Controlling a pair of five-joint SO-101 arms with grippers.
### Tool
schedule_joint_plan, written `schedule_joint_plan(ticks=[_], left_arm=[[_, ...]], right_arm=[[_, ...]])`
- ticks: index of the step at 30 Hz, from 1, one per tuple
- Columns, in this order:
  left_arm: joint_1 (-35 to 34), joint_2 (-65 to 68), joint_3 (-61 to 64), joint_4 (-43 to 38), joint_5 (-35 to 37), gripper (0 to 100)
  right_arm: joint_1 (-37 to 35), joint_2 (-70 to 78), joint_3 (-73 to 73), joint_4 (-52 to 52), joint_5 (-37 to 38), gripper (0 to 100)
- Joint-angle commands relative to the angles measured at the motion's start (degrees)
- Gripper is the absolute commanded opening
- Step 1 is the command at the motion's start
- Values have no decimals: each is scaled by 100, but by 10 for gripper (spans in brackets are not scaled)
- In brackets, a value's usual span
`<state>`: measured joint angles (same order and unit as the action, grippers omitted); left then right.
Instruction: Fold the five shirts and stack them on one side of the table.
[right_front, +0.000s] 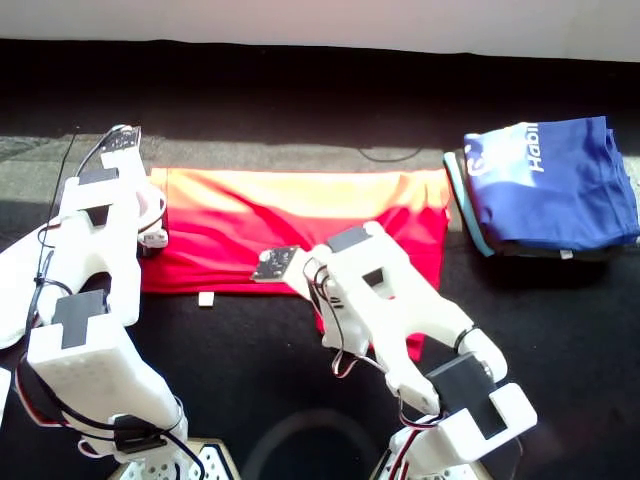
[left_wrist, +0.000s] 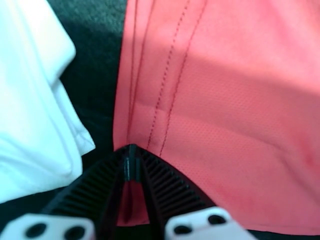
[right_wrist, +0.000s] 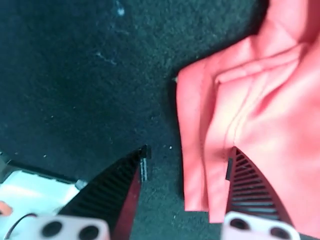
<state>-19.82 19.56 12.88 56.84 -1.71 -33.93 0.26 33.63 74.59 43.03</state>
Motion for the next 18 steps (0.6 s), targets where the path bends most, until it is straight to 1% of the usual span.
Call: schedule_joint_plan(ticks=[1, 4, 6, 8, 10, 11, 12, 14, 18], left_arm=[[66, 48, 40, -123, 18, 8], [66, 48, 40, -123, 18, 8], [66, 48, 40, -123, 18, 8], [66, 48, 40, -123, 18, 8], [66, 48, 40, -123, 18, 8], [75, 48, 40, -123, 18, 8], [75, 48, 40, -123, 18, 8], [75, 48, 40, -123, 18, 8], [75, 48, 40, -123, 18, 8]], right_arm=[[-13, -198, 330, -514, 88, 241], [259, -189, 629, -1077, 70, 241], [558, -189, 778, -1314, 70, 215], [743, -207, 822, -1279, 70, 132], [787, -242, 787, -1059, 70, 17], [796, -251, 778, -919, 70, 2], [796, -259, 760, -760, 70, 19], [787, -321, 611, -514, 62, 4], [884, -743, 338, -215, 79, 6]])
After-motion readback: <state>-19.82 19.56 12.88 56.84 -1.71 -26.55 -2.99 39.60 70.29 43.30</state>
